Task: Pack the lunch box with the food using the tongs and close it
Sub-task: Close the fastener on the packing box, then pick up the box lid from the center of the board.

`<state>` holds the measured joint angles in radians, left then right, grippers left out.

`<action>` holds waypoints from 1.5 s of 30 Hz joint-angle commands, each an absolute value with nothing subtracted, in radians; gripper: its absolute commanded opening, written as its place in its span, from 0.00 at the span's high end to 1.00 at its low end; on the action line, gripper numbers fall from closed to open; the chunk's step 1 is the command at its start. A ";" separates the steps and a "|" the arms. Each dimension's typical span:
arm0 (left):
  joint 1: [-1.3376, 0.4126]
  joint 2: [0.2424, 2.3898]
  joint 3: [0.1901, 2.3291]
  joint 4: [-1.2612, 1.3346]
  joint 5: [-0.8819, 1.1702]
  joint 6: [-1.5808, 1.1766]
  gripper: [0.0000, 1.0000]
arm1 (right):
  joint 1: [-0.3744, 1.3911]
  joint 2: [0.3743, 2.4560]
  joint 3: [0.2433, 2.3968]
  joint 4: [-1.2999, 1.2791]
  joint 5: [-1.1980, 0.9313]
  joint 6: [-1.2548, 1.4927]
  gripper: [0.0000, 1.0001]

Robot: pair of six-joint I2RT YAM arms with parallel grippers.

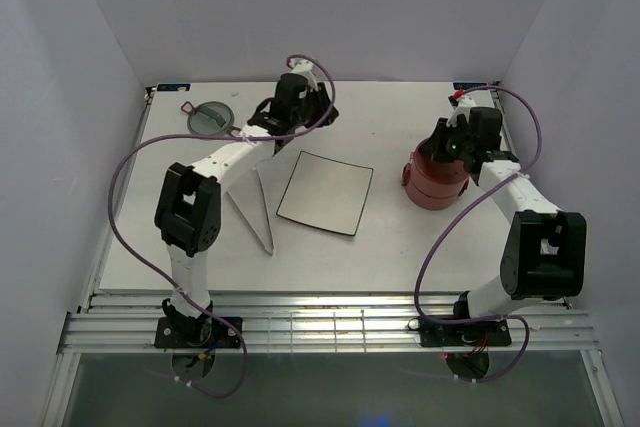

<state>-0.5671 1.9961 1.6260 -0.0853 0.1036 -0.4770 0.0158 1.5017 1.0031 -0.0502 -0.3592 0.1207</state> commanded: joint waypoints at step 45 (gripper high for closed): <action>0.101 2.460 2.051 -0.339 0.032 -0.495 0.33 | 0.011 1.405 1.002 -0.132 -0.301 0.175 0.58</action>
<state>0.0940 2.4310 2.0220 -0.3248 -0.0086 -0.4831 0.0128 1.3949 0.9913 -0.1604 -0.2977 0.1905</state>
